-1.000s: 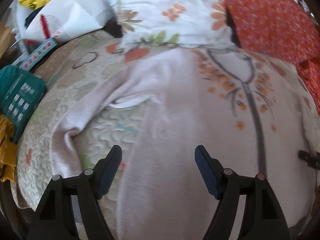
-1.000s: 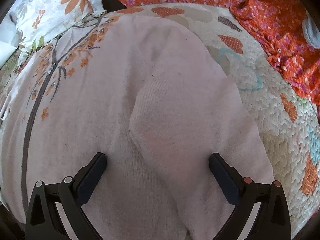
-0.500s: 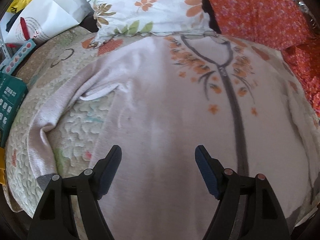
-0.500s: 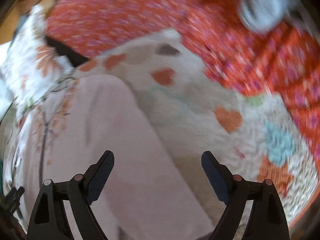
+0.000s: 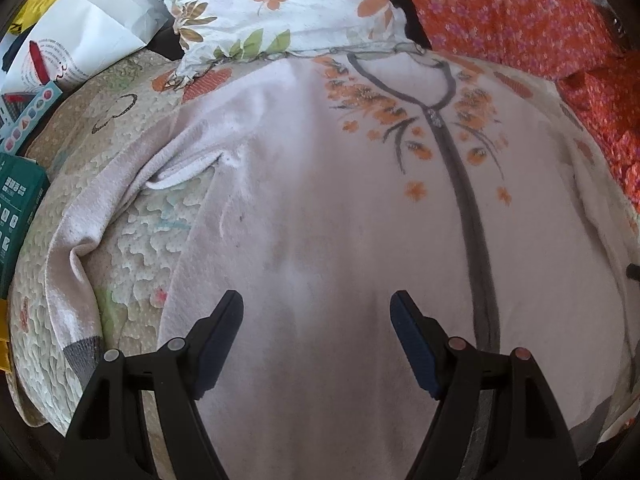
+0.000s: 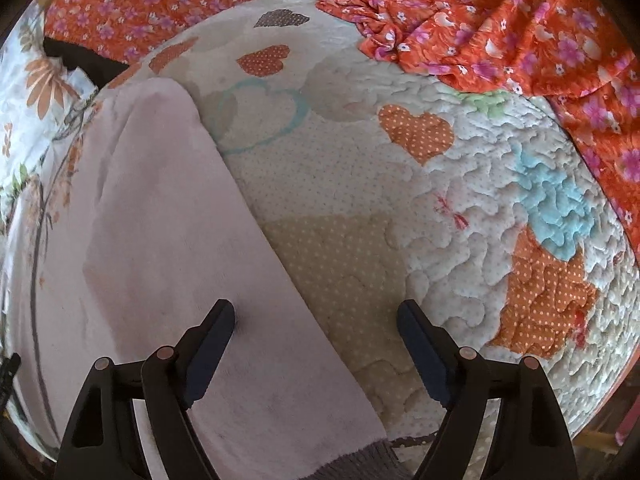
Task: Fold small clothes
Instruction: 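Move the right tool over the grey sleeve cuff of the pink sweater, then grasp the grey sleeve cuff with the right tool and lift it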
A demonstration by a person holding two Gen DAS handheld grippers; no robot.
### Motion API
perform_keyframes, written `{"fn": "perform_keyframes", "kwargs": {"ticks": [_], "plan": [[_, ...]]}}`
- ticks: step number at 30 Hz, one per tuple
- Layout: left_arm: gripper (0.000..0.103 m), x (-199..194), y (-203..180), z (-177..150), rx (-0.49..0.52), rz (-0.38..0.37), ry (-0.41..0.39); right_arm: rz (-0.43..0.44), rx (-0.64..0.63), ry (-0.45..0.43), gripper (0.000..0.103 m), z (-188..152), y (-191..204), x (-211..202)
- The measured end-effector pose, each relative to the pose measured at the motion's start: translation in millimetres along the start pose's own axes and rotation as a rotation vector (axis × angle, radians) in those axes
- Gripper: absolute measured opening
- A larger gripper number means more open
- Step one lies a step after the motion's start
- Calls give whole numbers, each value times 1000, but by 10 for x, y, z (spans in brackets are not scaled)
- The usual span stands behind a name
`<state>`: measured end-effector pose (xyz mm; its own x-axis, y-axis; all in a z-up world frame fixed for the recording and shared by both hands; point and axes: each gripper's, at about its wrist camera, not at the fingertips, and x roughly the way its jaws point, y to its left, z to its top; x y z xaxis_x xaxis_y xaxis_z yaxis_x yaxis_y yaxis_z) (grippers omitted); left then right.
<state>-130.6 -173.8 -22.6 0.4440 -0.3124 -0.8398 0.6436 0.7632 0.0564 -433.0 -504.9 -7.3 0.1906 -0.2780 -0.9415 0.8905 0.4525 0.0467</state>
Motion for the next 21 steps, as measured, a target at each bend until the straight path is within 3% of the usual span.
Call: {"fn": "perform_keyframes", "kwargs": {"ticks": [3,6,8,11,16,19,20,21], "plan": [[75,31,-45,-45,19,3,8,-37,-37,-25,86,-48,63,7],[75,93,-76,-86,25,-12,32,-44,-57,-49,68,-65,149,-8],[76,122,-75,-103,18,-17,40,-20,-97,-63,34,-77,251,-47],[80,129,-64,-104,14,-14,36,21,-105,-58,8,-79,308,-97],[82,162,-8,-97,-23,-37,54,-3,-6,-106,6,54,52,-199],[83,174,-9,-104,-25,-36,55,-154,85,-177,7,167,-253,-275],[83,176,-11,-104,-24,-34,55,-199,136,-194,12,201,-396,-286],[83,177,-4,-100,-23,-33,55,-200,189,-196,15,217,-539,-293]]}}
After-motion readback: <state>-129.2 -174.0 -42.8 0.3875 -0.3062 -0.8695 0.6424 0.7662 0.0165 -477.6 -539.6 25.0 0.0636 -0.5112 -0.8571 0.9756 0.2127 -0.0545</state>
